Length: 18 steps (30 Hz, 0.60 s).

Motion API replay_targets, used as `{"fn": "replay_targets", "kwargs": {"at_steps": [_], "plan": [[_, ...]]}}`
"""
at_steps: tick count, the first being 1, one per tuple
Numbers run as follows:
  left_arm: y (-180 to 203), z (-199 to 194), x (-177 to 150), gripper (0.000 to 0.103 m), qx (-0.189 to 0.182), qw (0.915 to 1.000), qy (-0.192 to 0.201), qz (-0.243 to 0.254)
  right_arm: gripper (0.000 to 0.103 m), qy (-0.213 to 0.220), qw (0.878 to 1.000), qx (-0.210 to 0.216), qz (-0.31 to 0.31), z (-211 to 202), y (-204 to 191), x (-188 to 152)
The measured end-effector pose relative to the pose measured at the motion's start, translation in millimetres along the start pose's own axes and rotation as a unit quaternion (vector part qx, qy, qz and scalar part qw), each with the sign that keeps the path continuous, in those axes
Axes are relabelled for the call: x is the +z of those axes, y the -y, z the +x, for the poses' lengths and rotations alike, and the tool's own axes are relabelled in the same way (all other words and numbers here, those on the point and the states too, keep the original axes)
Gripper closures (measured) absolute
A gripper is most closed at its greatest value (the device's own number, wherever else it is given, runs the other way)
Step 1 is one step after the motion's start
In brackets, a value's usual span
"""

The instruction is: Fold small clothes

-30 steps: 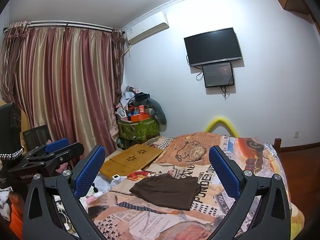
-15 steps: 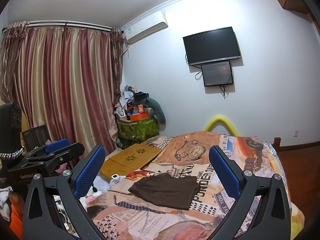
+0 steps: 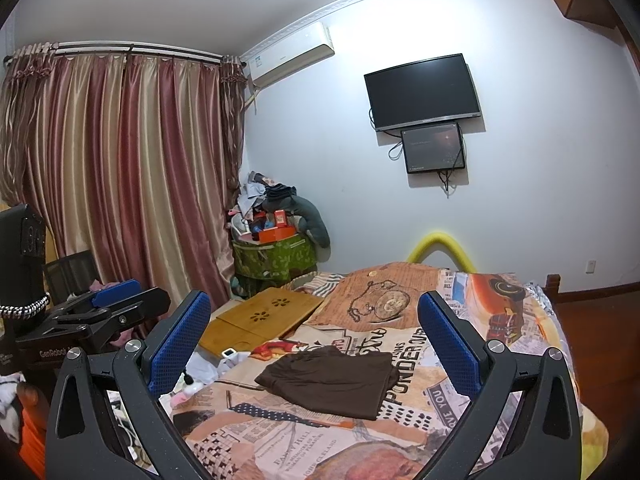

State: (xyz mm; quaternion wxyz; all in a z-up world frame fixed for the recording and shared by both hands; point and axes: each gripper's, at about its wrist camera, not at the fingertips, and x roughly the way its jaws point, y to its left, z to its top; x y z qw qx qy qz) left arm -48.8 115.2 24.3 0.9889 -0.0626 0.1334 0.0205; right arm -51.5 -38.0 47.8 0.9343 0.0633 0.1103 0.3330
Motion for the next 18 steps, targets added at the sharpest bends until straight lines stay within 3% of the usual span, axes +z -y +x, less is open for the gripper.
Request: {"fn": "replay_targets", "kwargs": {"at_steps": [18], "plan": [[8.0,-0.3,2.6,0.000,-0.009,0.9997,0.004,0.022,0.000,-0.001,1.000,-0.003,0.005,1.4,5.6,2.0]]}}
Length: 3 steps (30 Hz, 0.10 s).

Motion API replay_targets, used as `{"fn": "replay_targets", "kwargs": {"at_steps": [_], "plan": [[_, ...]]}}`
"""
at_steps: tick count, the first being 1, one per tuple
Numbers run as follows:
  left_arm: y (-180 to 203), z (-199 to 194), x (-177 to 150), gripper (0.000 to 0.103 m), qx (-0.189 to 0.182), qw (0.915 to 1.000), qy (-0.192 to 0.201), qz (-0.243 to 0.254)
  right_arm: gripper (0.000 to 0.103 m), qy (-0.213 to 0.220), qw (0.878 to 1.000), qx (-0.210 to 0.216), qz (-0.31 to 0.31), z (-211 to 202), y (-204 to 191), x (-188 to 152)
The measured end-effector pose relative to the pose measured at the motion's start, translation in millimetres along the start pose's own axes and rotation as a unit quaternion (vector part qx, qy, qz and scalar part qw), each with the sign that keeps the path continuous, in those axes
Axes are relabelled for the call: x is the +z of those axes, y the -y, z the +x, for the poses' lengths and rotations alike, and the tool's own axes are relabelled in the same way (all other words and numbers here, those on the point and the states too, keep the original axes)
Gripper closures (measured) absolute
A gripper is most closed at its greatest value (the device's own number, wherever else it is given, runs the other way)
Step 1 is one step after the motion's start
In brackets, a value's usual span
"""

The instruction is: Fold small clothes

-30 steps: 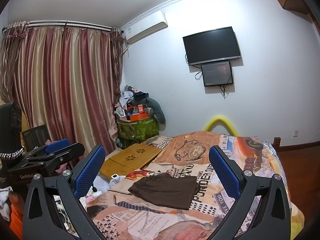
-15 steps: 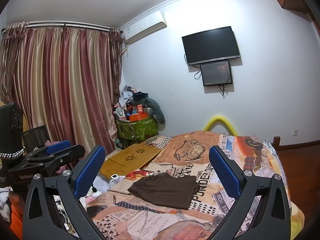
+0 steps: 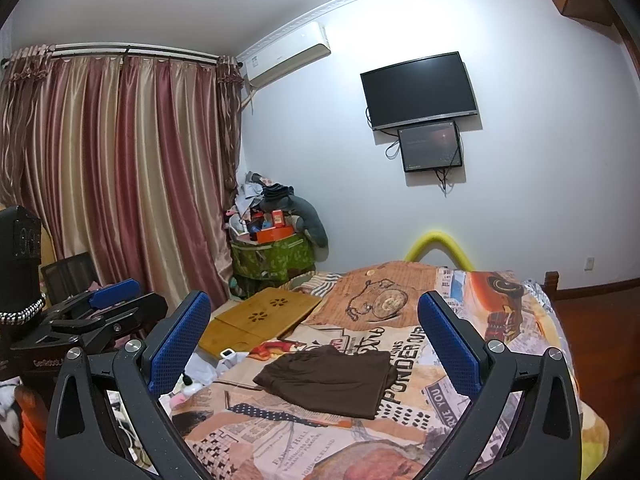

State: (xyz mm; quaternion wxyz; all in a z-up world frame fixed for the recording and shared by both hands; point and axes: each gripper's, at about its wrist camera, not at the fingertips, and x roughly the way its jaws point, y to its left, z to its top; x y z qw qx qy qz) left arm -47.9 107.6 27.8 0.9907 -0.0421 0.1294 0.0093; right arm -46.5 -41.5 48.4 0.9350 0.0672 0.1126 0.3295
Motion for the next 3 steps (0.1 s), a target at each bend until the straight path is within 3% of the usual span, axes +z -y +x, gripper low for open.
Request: {"fn": "replay_targets", "kwargs": {"at_steps": [3], "plan": [[-0.8,1.4,-0.5,0.000,0.000,1.0000,-0.003,-0.001,0.000,-0.001,1.000,0.000,0.000,0.9,0.2,0.2]]}}
